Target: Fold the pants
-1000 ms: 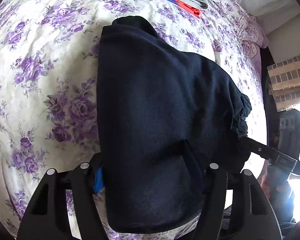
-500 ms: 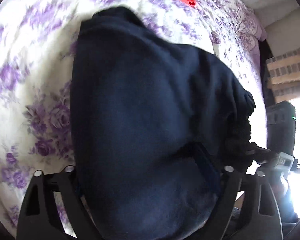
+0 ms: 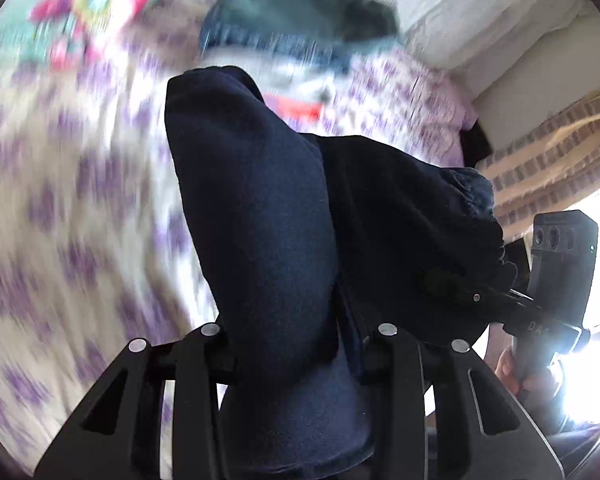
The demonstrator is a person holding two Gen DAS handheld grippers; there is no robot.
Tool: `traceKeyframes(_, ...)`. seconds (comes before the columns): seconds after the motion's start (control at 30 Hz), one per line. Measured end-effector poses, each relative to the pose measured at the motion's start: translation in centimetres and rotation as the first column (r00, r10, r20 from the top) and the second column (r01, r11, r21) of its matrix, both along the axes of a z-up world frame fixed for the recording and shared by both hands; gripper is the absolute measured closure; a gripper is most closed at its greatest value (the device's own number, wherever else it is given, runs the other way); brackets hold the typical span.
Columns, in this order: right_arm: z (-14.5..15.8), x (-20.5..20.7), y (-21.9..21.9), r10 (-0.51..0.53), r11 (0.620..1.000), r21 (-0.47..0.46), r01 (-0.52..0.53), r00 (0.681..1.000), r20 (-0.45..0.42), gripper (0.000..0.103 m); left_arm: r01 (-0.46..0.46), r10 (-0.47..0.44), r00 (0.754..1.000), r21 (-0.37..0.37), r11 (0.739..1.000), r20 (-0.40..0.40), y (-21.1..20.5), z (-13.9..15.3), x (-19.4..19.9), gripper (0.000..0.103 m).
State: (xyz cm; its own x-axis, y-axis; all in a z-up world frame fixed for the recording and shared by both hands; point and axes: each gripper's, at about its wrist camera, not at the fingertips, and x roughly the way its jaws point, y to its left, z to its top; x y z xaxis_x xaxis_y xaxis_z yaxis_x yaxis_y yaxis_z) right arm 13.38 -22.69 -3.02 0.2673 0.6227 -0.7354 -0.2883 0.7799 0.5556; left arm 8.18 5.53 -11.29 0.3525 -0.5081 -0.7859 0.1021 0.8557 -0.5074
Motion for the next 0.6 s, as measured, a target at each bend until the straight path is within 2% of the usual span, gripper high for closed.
traceKeyframes(0.07, 3.4, 3.7, 0.7, 0.01, 1.0, 0.0, -0.01, 0.998, 0.058, 0.065, -0.001, -0.001, 0.999, 0.026, 1.0, 0.054, 0.0, 3.3, 3.6, 0.068)
traceKeyframes(0.17, 9.9, 11.0, 1.7, 0.01, 1.0, -0.025, -0.005, 0.983, 0.183, 0.065, 0.0, -0.01, 0.989, 0.068, 0.998, 0.146, 0.0, 9.6, 11.6, 0.068)
traceKeyframes(0.23, 13.1, 15.7, 2.1, -0.002, 1.0, -0.03, 0.009, 0.972, 0.235, 0.065, -0.005, -0.015, 0.981, 0.101, 0.995, 0.194, -0.2, 13.4, 17.1, 0.066)
traceKeyframes(0.3, 15.1, 20.5, 2.0, -0.021, 0.999, -0.021, 0.027, 0.968, 0.249, 0.065, -0.011, -0.014, 0.978, 0.114, 0.993, 0.209, -0.5, 15.5, 21.6, 0.065)
traceKeyframes(0.37, 15.3, 24.2, 1.8, -0.035, 0.999, -0.014, 0.039, 0.971, 0.238, 0.065, -0.016, -0.014, 0.977, 0.136, 0.991, 0.212, -1.0, 16.2, 25.3, 0.063)
traceKeyframes(0.47, 11.7, 28.9, 2.2, -0.035, 0.998, -0.038, 0.043, 0.982, 0.187, 0.064, 0.001, -0.03, 0.986, 0.176, 0.984, 0.163, -1.6, 13.1, 30.2, 0.056)
traceKeyframes(0.53, 6.6, 31.7, 3.1, -0.02, 0.992, -0.122, 0.036, 0.991, 0.129, 0.061, 0.006, -0.017, 0.999, 0.21, 0.978, 0.051, -1.7, 7.4, 33.3, 0.052)
traceKeyframes(0.57, 3.8, 32.8, 3.6, -0.02, 0.984, -0.176, 0.038, 0.994, 0.106, 0.058, 0.005, 0.007, 0.999, 0.234, 0.972, -0.048, -1.6, 3.2, 34.9, 0.052)
traceKeyframes(0.6, 1.2, 33.4, 3.9, -0.015, 0.975, -0.219, 0.039, 0.994, 0.112, 0.05, -0.004, 0.032, 0.994, 0.262, 0.965, -0.105, -1.5, 0.5, 35.7, 0.046)
